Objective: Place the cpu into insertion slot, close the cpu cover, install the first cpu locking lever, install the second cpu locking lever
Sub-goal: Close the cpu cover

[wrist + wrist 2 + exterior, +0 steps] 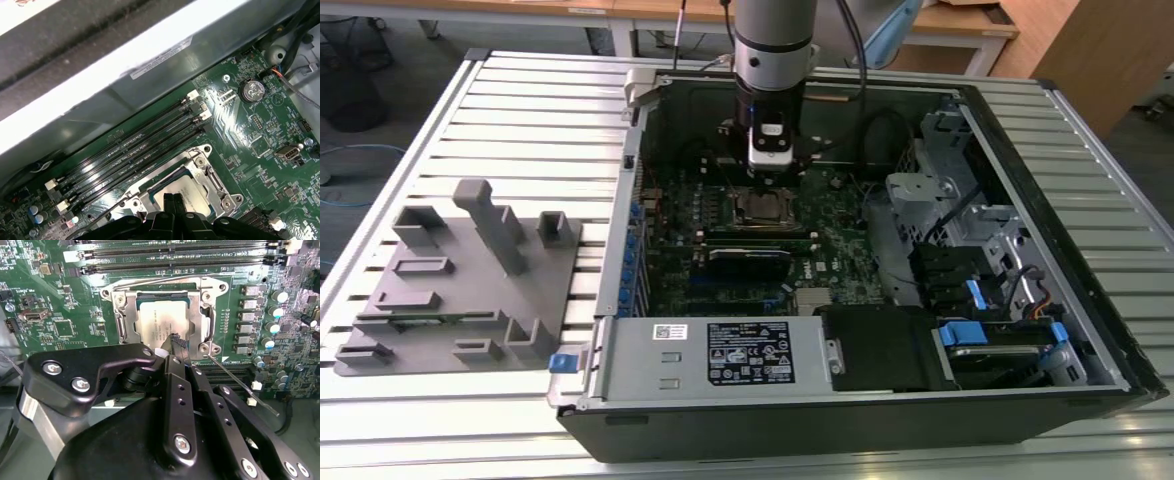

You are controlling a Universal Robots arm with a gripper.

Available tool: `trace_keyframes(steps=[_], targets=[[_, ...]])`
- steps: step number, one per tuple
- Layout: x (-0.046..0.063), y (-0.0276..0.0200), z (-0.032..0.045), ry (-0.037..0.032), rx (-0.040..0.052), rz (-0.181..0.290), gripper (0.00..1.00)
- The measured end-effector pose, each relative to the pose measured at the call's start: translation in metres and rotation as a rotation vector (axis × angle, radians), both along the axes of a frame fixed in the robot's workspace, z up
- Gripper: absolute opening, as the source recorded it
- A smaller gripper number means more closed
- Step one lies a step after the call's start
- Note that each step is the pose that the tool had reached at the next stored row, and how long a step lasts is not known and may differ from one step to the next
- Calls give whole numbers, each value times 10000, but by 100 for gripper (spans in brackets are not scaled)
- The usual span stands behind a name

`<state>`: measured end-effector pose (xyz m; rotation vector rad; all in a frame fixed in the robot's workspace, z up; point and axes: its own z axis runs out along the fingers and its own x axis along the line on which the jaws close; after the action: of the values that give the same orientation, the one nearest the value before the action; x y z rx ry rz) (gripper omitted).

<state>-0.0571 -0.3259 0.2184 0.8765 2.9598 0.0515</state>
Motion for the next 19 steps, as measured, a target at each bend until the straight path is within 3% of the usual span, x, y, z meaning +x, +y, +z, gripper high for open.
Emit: trace_keyframes(steps=[5,12,19], targets=[[0,0,-2,0,-1,345,10],[0,0,-2,0,-3,472,10],[-1,-1,-6,3,-56,1689,10]])
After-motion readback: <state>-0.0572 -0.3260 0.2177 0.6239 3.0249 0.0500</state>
